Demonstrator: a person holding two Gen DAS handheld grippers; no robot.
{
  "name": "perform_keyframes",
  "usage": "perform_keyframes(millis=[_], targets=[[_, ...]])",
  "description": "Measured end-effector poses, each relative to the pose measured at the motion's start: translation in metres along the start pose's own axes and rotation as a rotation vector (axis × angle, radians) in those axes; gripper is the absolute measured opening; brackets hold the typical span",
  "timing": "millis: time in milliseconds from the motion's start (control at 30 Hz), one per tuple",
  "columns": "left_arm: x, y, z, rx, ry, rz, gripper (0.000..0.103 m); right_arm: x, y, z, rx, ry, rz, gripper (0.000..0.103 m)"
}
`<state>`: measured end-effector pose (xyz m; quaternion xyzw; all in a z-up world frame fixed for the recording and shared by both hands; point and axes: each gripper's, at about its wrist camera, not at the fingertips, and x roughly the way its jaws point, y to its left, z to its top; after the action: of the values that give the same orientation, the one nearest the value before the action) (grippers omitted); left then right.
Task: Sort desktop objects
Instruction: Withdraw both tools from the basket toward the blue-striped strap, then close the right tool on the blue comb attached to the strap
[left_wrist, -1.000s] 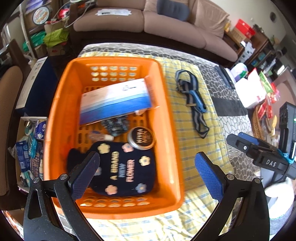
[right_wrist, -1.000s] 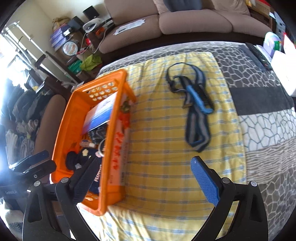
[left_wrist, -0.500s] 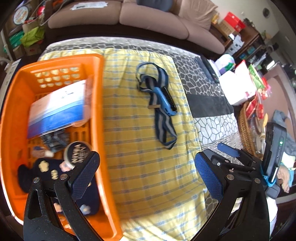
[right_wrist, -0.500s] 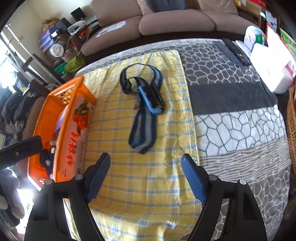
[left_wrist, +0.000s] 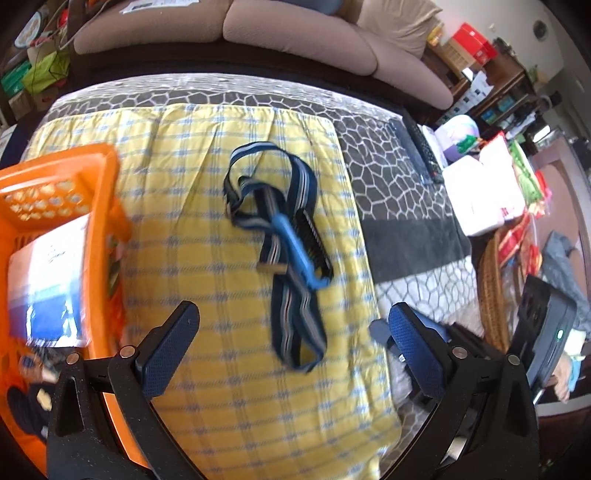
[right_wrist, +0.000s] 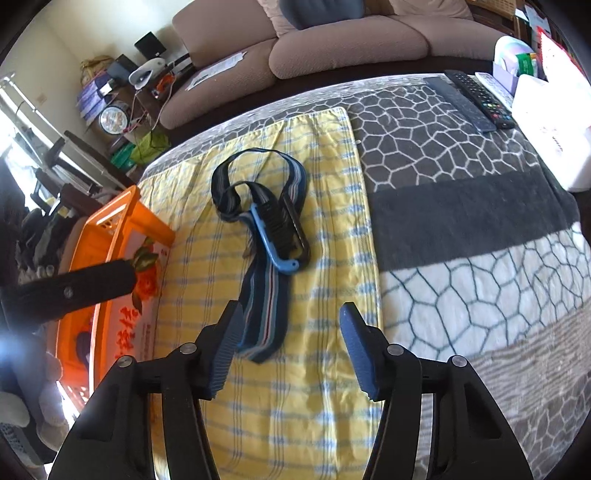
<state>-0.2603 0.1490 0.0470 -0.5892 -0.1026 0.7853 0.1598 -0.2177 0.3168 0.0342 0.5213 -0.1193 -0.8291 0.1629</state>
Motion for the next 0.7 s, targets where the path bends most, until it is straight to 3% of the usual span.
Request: perform_keyframes(millis=[267, 700], targets=[[0.047, 0.009, 0.034, -0.074, 0.050, -0.039, 0.103, 0.033, -0.001, 0.021, -0.075, -0.035, -0.003, 0.056], [0.097, 0.026, 0.043, -0.161, 0.110, -0.089, 0.102, 0.088, 0.008, 0.041, -0.169, -0.014, -0.037, 0.054]])
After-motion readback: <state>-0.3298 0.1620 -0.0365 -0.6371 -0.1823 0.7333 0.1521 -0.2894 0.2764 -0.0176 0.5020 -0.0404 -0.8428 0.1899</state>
